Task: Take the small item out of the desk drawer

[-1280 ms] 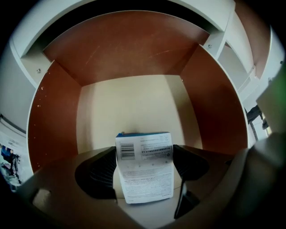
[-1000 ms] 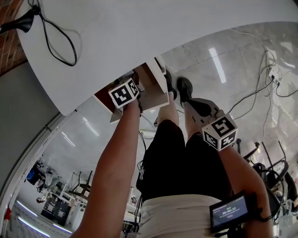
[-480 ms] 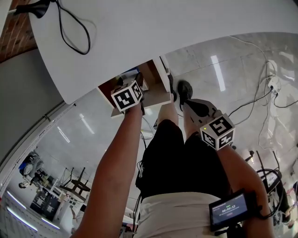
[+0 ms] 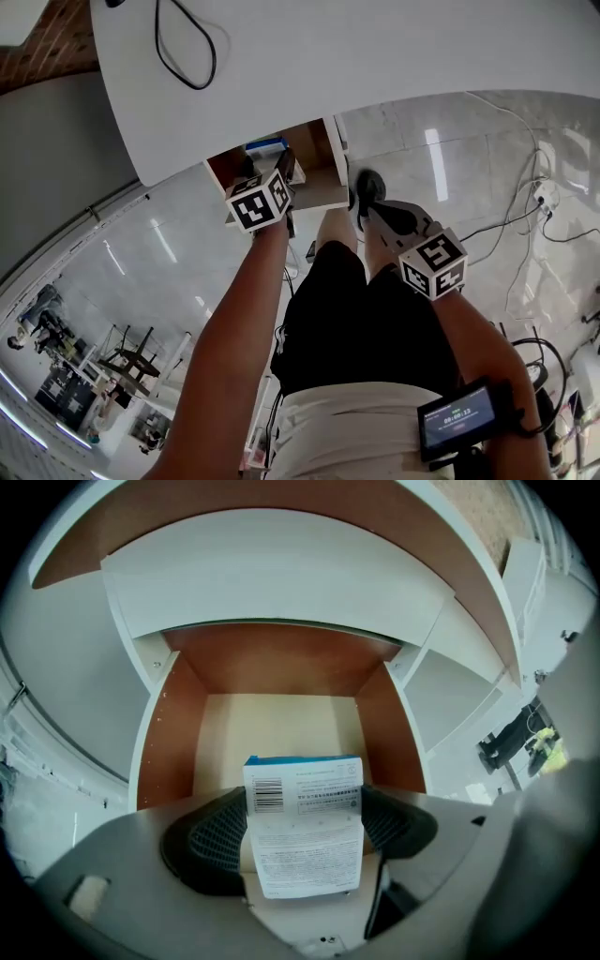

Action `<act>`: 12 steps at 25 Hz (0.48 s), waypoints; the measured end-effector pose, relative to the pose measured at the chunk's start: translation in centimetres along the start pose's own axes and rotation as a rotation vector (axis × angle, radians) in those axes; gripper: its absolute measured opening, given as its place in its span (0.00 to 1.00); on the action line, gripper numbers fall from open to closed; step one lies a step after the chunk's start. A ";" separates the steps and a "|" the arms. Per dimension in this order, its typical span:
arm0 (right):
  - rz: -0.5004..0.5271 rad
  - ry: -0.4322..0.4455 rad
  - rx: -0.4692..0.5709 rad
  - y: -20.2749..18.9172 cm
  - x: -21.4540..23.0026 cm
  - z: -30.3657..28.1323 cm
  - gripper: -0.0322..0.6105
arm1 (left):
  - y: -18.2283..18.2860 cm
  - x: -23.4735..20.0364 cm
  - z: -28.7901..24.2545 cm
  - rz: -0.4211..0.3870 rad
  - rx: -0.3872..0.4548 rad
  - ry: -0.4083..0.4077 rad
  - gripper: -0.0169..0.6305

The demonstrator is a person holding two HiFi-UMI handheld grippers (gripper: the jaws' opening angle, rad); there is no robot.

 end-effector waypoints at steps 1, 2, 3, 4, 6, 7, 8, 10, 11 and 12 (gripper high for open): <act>0.005 0.005 -0.003 0.0 0.2 0.1 0.06 | 0.0 0.3 0.2 0.011 0.009 -0.002 0.62; 0.010 0.010 -0.007 0.0 0.5 0.2 0.06 | -0.2 0.5 0.4 0.022 0.018 -0.003 0.62; 0.015 0.016 -0.011 0.0 0.6 0.2 0.06 | -0.3 0.7 0.6 0.034 0.027 -0.003 0.62; 0.019 0.021 -0.016 0.0 0.7 0.1 0.06 | -0.3 0.7 0.9 0.045 0.036 -0.005 0.62; 0.027 0.029 -0.024 0.1 0.4 0.0 0.06 | -0.1 0.5 1.5 0.067 0.056 -0.011 0.62; 0.031 0.031 -0.027 0.1 0.2 -0.1 0.06 | 0.1 0.4 2.0 0.077 0.066 -0.016 0.62; 0.035 0.033 -0.030 0.1 0.0 -0.2 0.06 | 0.2 0.4 2.3 0.085 0.075 -0.022 0.62; 0.042 0.041 -0.035 0.1 -0.2 -0.5 0.06 | 0.4 0.4 3.0 0.100 0.093 -0.034 0.62; 0.046 0.045 -0.037 0.1 -0.3 -0.7 0.06 | 0.5 0.4 3.3 0.107 0.102 -0.038 0.62; 0.051 0.049 -0.038 0.1 -0.3 -0.8 0.06 | 0.5 0.3 3.6 0.115 0.111 -0.042 0.62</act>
Point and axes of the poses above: the fingertips, and each gripper's own axes: z backward along the fingers, x to its right, y out of its top, the point moved 7 cm from there along z, backward along the fingers, and after that the axes turned 11 degrees about x, right-handed, at the moved point
